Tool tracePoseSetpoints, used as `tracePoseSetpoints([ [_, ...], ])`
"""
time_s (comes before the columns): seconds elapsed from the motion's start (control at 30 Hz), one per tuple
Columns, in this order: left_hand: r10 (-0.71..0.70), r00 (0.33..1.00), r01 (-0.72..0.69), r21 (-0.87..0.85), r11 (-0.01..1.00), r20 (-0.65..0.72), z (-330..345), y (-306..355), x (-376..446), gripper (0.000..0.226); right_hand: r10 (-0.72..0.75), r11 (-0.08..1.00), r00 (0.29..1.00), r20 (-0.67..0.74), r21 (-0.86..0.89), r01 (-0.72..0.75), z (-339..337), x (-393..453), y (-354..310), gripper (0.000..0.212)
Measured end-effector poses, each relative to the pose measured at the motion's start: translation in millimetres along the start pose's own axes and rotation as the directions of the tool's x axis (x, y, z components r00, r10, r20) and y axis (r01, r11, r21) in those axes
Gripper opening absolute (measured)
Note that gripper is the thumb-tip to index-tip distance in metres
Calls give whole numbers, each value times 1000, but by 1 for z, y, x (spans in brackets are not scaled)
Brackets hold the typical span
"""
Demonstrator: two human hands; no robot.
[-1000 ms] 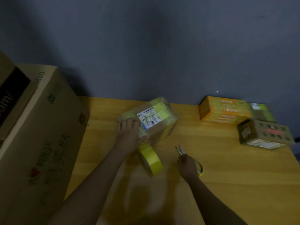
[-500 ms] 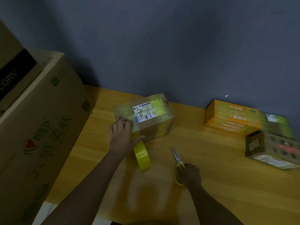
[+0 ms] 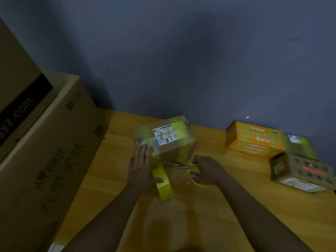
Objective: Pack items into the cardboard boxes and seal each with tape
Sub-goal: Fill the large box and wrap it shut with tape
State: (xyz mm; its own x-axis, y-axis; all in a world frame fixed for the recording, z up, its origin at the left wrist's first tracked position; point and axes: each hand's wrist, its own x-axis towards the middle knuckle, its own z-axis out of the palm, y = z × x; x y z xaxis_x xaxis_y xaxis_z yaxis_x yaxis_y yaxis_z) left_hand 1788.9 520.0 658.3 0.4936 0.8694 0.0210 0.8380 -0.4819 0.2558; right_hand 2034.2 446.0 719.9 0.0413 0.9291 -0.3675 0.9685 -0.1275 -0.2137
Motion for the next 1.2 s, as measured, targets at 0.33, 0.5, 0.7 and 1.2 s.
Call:
tracePoseSetpoints([
  [0.33,71,997,-71,-8,997,5,-3,-6,3,140,8,1000,926,378,6,-11,-22,44,-39,32],
  [0.5,84,996,-85,9,996,12,-3,-7,4,139,-10,999,922,386,34,-3,-21,61,-46,31],
  [0.7,86,996,-86,2,996,21,-2,-11,5,138,-129,982,969,210,-110,155,-27,62,-45,33],
  [1.2,70,992,-68,-19,997,107,-3,-12,13,127,399,910,896,194,38,-413,74,4,28,37],
])
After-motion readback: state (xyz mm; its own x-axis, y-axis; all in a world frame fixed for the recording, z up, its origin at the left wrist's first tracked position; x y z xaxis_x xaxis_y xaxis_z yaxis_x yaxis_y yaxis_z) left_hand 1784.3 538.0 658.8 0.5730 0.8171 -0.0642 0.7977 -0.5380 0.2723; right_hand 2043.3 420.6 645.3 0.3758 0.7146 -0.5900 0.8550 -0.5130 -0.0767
